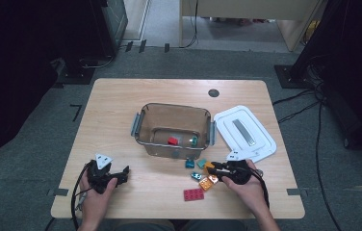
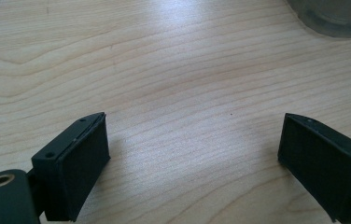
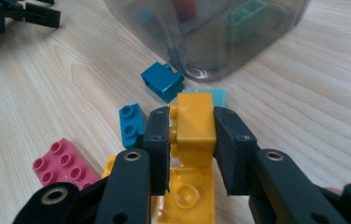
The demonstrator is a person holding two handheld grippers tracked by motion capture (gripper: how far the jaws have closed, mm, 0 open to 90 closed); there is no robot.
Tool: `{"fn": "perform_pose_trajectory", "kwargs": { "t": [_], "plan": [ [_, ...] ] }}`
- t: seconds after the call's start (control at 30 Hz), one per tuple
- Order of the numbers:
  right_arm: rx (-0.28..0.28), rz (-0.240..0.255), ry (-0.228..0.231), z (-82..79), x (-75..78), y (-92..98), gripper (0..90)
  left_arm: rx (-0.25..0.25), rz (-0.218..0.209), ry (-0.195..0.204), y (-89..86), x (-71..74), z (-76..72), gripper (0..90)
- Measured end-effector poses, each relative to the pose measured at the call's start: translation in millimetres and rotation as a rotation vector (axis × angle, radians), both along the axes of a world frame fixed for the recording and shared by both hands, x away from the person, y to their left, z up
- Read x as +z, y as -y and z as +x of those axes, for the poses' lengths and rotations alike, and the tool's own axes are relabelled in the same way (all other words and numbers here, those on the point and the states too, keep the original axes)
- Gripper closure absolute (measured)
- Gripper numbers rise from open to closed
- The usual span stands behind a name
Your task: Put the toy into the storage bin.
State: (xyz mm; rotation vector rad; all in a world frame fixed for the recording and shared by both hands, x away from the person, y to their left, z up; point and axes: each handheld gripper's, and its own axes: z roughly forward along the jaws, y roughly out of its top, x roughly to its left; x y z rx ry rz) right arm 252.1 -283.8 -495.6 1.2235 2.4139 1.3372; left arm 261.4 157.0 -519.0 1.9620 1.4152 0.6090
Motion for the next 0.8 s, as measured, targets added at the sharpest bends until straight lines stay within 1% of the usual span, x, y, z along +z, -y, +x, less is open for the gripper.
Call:
{"fn": "perform_pose_trajectory", "kwargs": {
  "t": [0.3, 0.57, 0.8],
  "plan": [
    [-0.041, -0.007, 0.002, 2.8, 7.8, 14.3, 69.0, 0.000, 0.000, 0.000, 0.0, 0.0, 0.0, 8.4],
    [-0.073, -0.010, -0.006, 8.5, 18.3, 26.6, 69.0, 0.000, 0.000, 0.000, 0.0, 0.0, 0.0, 8.3],
    [-0.089, -0.022, 0.006, 14.1, 30.4, 33.6, 69.0, 0.000, 0.000, 0.000, 0.0, 0.0, 0.0, 8.3]
  ]
}}
